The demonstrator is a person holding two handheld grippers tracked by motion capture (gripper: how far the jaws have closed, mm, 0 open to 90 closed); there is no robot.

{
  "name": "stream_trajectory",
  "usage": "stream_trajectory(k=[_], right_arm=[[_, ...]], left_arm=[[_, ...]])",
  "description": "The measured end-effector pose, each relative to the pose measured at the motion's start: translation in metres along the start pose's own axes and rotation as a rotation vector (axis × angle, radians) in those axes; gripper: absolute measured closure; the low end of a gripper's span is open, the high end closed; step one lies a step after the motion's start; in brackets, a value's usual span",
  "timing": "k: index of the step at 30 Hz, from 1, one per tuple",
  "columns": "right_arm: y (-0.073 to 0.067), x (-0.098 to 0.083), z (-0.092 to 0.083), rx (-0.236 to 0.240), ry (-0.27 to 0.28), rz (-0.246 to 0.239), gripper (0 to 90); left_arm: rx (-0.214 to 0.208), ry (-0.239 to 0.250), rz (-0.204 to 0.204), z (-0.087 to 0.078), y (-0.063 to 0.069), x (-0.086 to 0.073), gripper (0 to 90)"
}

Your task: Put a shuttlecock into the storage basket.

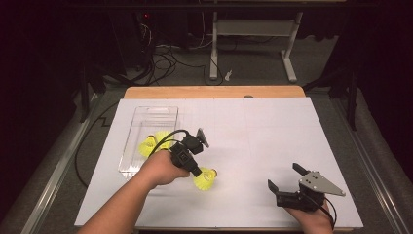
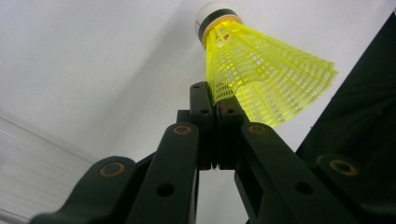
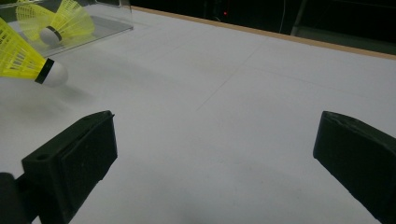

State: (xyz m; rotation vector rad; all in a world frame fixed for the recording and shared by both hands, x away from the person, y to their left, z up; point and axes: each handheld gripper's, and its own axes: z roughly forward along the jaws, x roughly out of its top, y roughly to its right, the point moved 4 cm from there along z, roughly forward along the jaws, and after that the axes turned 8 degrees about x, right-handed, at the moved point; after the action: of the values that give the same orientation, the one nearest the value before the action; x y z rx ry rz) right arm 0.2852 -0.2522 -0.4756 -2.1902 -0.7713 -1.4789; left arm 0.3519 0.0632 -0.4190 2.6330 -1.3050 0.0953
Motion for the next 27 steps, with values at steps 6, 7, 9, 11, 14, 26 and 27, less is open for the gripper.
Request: stream_trajectory(k=[6, 7, 9, 11, 14, 26, 27], right_arm=[[-0.001, 0.0, 0.001, 0.006, -0.002, -0.004, 0.4], [-0.001, 0.0, 0.001, 0.007, -0.003, -0.005, 0.4], [-0.001, 0.0, 0.0, 0.008, 0.0, -0.005, 0.4], [0.0, 0.0, 0.0, 0.009, 0.0, -0.004, 0.4], [0.0, 0.0, 0.001, 0.008, -0.002, 0.0, 0.4], [0.0, -0.001, 0.001, 0.009, -0.006, -0.004, 1.0], [0.0, -0.001, 0.001, 0.01, -0.008, -0.003, 1.1]], left_arm=[[-0.012, 0.008, -0.013, -0.002, -0.004, -0.004, 88.9], [-0.016, 0.006, -0.012, -0.002, -0.004, -0.005, 88.9], [-0.017, 0.007, -0.017, -0.003, -0.006, -0.007, 88.9], [-0.02, 0.008, -0.026, -0.004, -0.007, -0.008, 89.0], [-0.027, 0.002, -0.019, -0.006, -0.007, -0.01, 89.1], [-0.033, 0.017, -0.051, -0.024, -0.014, -0.019, 89.0], [-0.034, 0.025, -0.055, -0.026, -0.014, -0.019, 89.0]])
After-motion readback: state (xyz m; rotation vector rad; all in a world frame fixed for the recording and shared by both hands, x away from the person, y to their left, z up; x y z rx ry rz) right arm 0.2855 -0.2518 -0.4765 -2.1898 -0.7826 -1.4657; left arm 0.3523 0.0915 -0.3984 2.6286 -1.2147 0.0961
